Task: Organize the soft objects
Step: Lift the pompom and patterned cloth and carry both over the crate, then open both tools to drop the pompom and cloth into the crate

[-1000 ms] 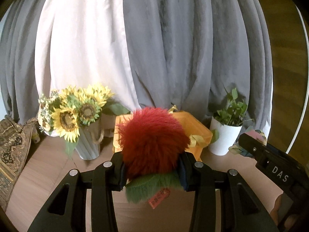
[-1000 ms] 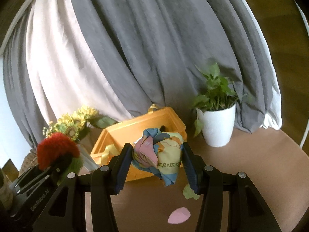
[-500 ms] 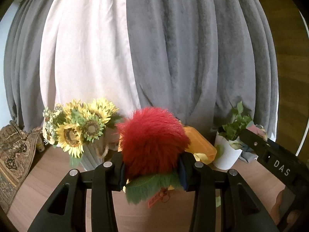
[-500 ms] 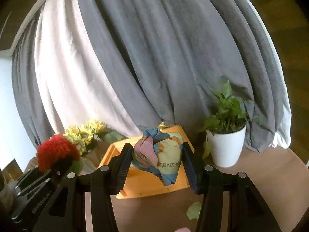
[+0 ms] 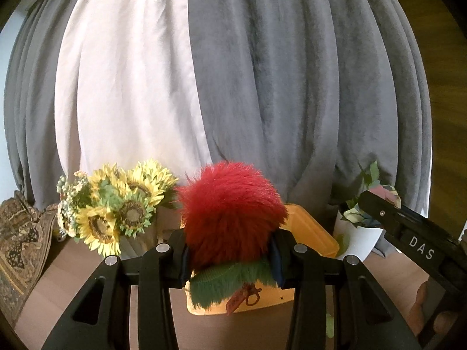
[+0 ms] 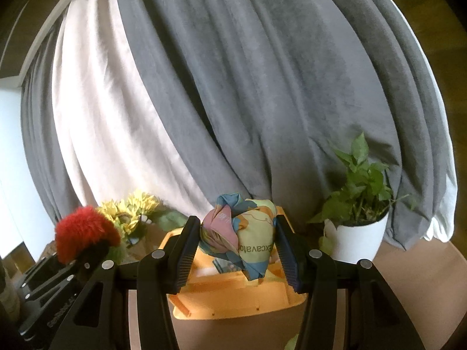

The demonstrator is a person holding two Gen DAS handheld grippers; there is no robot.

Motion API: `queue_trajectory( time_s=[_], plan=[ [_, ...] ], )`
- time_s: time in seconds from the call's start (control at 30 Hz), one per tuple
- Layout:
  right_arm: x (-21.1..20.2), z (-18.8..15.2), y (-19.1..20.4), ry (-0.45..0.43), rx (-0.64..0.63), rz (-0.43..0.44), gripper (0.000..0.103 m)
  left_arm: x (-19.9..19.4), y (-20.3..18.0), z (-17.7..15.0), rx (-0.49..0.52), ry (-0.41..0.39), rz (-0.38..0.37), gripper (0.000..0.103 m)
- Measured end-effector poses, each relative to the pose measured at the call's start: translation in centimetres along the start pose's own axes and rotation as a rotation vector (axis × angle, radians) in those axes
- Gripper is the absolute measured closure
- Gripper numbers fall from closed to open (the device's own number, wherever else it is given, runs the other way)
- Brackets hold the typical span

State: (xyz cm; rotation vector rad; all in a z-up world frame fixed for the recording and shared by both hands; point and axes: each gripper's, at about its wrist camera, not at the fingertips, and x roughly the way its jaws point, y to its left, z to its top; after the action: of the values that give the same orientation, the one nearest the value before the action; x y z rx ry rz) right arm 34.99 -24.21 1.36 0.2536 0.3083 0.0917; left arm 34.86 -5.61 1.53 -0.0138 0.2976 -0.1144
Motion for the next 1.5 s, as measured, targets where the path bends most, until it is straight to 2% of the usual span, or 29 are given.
queue_trajectory(
  time_s=[0.6, 1.1, 1.13, 1.5],
  plan=[
    [6.8, 1.1, -0.2, 0.017, -0.013, -0.006, 0.050, 7.0, 0.9, 1.3, 0.031, 0.026, 0.005, 0.062],
    [13.0, 0.0, -0.3, 0.100, -0.048, -0.018, 0.050, 13.1, 1.6, -0.2, 0.039, 0.096, 0.004, 0.062],
    [13.4, -0.1, -0.4, 0.111, -0.063, -0.042, 0.050, 13.6, 1.7, -0.4, 0.037, 0.104, 0.003, 0.062],
    [16.8, -1.4, -0.6, 0.189, -0.114, -0.059, 0.050, 18.1, 1.8, -2.4, 0.022, 0.194, -0.018, 0.062]
  ],
)
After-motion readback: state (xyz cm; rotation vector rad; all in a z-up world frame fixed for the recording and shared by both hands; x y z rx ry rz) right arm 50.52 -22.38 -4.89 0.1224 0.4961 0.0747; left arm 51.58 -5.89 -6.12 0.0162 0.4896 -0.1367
